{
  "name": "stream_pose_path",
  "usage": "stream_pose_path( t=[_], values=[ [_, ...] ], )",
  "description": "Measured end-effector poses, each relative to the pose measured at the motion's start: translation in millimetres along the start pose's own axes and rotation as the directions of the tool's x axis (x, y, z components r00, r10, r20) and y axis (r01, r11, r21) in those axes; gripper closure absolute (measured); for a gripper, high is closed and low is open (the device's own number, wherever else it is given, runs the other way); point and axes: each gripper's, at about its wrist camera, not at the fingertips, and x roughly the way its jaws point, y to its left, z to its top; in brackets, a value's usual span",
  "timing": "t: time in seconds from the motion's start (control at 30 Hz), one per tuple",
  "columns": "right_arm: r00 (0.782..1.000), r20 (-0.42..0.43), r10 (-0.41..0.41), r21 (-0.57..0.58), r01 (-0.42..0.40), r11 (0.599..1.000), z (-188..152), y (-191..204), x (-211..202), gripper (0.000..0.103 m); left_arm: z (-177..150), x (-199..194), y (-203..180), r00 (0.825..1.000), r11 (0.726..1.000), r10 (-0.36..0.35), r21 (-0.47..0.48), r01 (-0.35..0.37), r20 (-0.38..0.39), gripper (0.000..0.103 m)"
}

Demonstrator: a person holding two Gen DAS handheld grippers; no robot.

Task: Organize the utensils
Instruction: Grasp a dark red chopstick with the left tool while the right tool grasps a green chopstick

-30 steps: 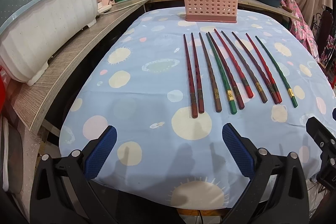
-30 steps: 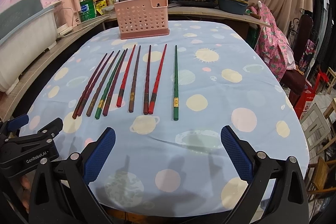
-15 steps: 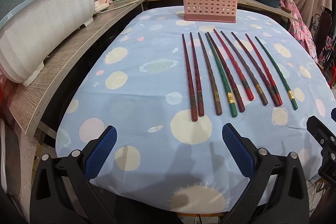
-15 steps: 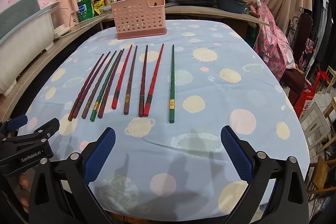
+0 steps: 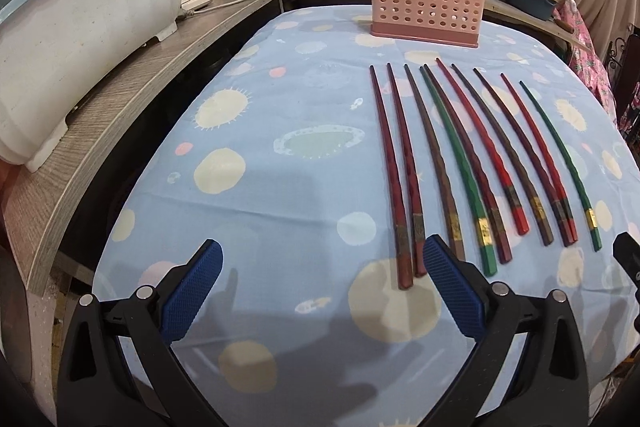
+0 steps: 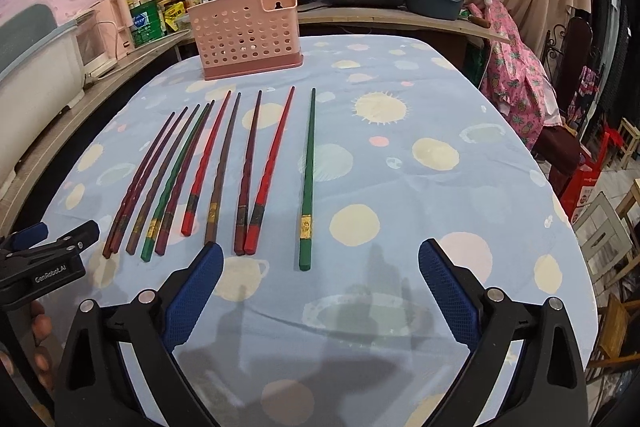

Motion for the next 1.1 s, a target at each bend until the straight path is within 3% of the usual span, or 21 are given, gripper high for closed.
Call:
stream_pose_path(
  t=[0.6,0.7,0.93,1.1],
  values=[
    [0.996,-0.073,0.042,0.028,-0.040,0.999,13.5,-0.7,41.3,0.053,1.2,21.8,0.0,0.999,1.000,-0.021,-0.009,0.021,-0.038,0.012],
    [0.996,-0.077,0.042,0.027,-0.040,0.999,11.5,-1.3,43.3,0.056,-0.6,24.1,-1.4,0.998,0.999,-0.041,-0.014,0.040,-0.056,0.019],
    [0.998,-0.064,0.013,-0.010,-0.014,1.000,8.3,1.3,42.3,0.062,-4.1,24.6,2.0,0.996,0.997,-0.068,-0.040,0.066,-0.049,0.021],
    [0.999,-0.049,-0.002,-0.017,0.001,1.000,5.5,-0.9,40.6,0.076,-3.7,21.2,-0.8,0.996,0.997,-0.079,-0.022,0.079,-0.034,0.043]
  ],
)
